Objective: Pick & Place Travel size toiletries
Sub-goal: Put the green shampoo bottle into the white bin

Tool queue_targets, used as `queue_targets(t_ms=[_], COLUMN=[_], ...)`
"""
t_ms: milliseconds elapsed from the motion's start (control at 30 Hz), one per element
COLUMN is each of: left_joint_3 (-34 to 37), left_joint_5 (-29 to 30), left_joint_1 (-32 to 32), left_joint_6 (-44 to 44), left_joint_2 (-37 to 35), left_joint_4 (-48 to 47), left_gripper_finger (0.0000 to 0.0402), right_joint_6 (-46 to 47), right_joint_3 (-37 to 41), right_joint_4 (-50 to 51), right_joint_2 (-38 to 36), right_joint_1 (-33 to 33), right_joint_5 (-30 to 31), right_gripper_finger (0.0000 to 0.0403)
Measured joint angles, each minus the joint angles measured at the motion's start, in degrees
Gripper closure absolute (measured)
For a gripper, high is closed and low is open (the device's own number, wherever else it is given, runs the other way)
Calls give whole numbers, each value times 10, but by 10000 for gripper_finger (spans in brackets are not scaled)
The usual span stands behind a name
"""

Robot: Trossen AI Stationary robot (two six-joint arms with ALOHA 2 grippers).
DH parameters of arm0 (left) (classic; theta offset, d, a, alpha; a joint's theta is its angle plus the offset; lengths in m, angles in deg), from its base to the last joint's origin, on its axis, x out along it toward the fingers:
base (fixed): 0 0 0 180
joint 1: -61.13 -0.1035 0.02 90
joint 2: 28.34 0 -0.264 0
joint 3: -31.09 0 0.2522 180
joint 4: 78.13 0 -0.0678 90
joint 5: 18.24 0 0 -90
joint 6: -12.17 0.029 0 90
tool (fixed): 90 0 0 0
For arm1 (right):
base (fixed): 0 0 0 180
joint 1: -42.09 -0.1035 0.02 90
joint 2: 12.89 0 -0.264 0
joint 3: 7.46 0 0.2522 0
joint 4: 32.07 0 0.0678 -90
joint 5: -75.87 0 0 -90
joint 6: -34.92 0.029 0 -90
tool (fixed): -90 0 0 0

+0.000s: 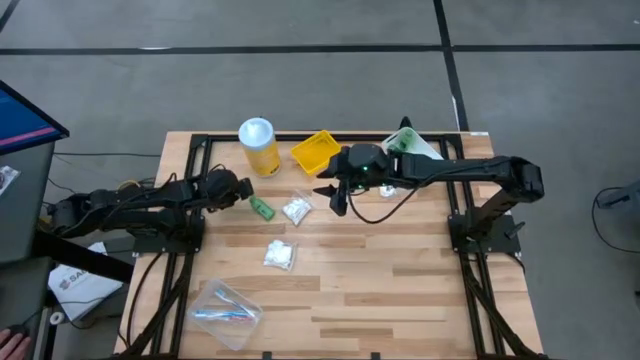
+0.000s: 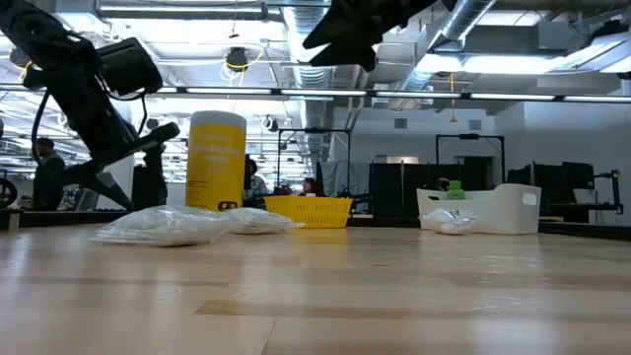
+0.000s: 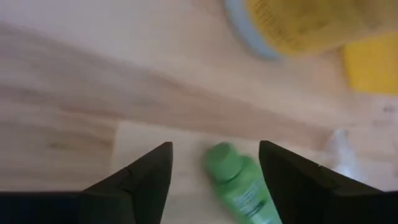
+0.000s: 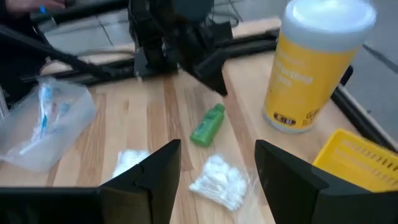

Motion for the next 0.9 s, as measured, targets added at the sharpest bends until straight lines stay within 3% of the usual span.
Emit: queue_targets(t_ms=[100, 300, 733, 900], left_joint_3=[1, 2, -1, -28], left_joint_5=[28, 25, 42, 28], left_joint_1=[0, 9, 130, 179], left_joint_6=[-3, -41, -102, -128], left_joint_2=[8, 66, 224, 249], left_joint_4=[16, 38, 252, 259], left_gripper_finger=[142, 120, 135, 146], right_joint_6=[1, 3, 26, 29], right_joint_3=[-1, 0, 0, 0], right_joint_4=[1, 2, 6, 6], right_joint_2=[0, 0, 0, 0], right_joint_1=[0, 0, 0, 0], right_joint_5=[0, 0, -15, -29], right_gripper_finger=[208, 213, 215, 220])
